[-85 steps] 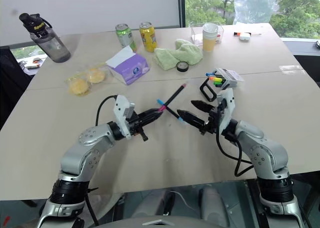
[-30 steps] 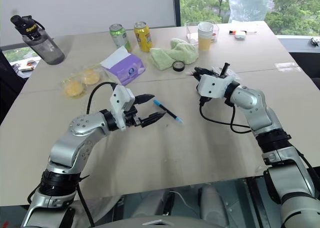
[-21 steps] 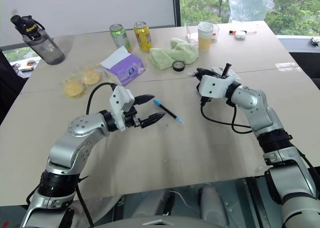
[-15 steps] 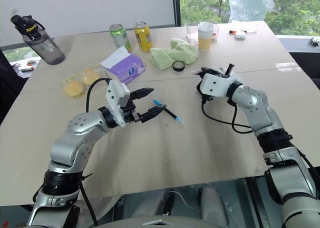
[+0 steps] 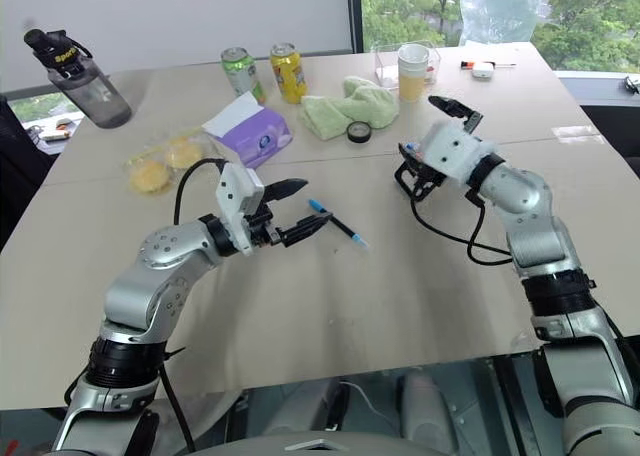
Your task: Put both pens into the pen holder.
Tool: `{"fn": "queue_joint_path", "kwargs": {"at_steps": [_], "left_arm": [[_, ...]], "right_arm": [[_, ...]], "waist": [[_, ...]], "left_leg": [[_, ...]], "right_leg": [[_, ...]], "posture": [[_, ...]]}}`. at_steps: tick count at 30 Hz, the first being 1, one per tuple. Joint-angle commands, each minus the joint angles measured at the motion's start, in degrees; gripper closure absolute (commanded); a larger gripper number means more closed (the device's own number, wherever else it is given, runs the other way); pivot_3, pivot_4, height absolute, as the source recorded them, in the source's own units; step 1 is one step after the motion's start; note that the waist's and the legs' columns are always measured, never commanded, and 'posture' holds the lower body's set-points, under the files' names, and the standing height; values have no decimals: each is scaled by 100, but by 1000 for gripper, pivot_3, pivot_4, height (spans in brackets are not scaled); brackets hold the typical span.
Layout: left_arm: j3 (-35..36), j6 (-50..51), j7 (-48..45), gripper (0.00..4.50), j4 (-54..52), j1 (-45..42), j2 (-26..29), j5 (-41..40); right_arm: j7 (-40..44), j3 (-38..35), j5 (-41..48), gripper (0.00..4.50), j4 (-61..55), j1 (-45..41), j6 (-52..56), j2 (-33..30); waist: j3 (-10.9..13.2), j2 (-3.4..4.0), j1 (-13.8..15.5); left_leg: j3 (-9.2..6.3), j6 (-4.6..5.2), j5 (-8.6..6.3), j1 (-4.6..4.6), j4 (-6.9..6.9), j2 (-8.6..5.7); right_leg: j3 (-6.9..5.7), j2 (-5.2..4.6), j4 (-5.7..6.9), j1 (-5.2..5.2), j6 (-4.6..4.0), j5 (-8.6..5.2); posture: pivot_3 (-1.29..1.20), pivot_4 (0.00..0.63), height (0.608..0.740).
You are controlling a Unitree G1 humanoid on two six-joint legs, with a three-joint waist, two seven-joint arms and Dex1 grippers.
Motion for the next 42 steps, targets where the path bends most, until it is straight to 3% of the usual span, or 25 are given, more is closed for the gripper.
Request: {"fn": "queue_joint_path", "kwargs": {"at_steps": [1,3,9,15,19,22,27,33,38,42], "left_arm": [[-26,156,371,407,41,-73,-352,-78],[-22,356,656,407,95,-73,-690,-166],[-453,953,1438,407,50,-182,-1179,257],[-717,228,801,407,463,-408,-755,586],[-849,-737,-285,407,1545,-883,-196,754],[-1147,-1893,-1524,407,2994,-1512,142,1039],[-1325,-3302,-3122,407,4932,-2392,15,1114],[-1621,-4702,-3862,407,7386,-3688,-297,1915],[-2041,-5259,-3655,407,8638,-4456,-407,2894],[-2154,-5163,-3977,1628,9015,-4792,-488,3222]], "right_arm": [[616,-452,1686,119,-1186,621,1117,98],[983,-545,2393,119,-1707,1193,1702,-4],[919,-774,2984,119,-2115,1814,2241,55],[1305,-880,3688,119,-2559,2578,2846,-244],[1444,-918,3697,119,-2533,2984,2737,-337],[1509,-991,3504,119,-2328,3217,2401,-306],[1637,-1006,3103,119,-2286,3702,2003,-494],[1333,-1215,3142,119,-2642,4157,2000,-410],[1100,-1250,3096,119,-2872,4377,1977,-296],[989,-1321,3113,0,-3029,4555,1956,-259]], "waist": [[-1,0,5],[-1,-4,50],[1,-4,6],[1,-5,28],[1,-4,27],[1,-5,42],[2,-7,75],[11,-21,52],[15,-37,0],[14,-37,-12]], "left_leg": [[-5,0,0,0,1,1],[-14,2,-1,2,2,0],[-10,5,-2,8,9,-3],[-10,4,-2,7,9,-1],[-11,4,-2,9,9,-2],[-12,4,-2,8,10,-2],[-16,6,-3,2,9,-11],[-21,8,-4,-4,11,-14],[-18,10,-4,-3,12,-14],[-13,10,-4,6,21,-15]], "right_leg": [[-3,0,0,4,0,0],[-12,-3,-10,19,0,0],[-10,-3,-7,24,2,1],[-11,-4,-5,23,2,1],[-15,-3,-5,25,1,1],[-21,-3,-5,24,2,1],[-44,-9,-18,24,3,0],[-51,-9,-21,24,4,1],[-47,-7,-17,24,7,0],[-43,2,4,27,10,0]], "posture": [[0,150,740],[0,150,740],[0,150,740],[0,150,740],[0,150,740],[0,150,740],[0,150,740],[0,150,740],[0,150,740],[0,150,740]]}}
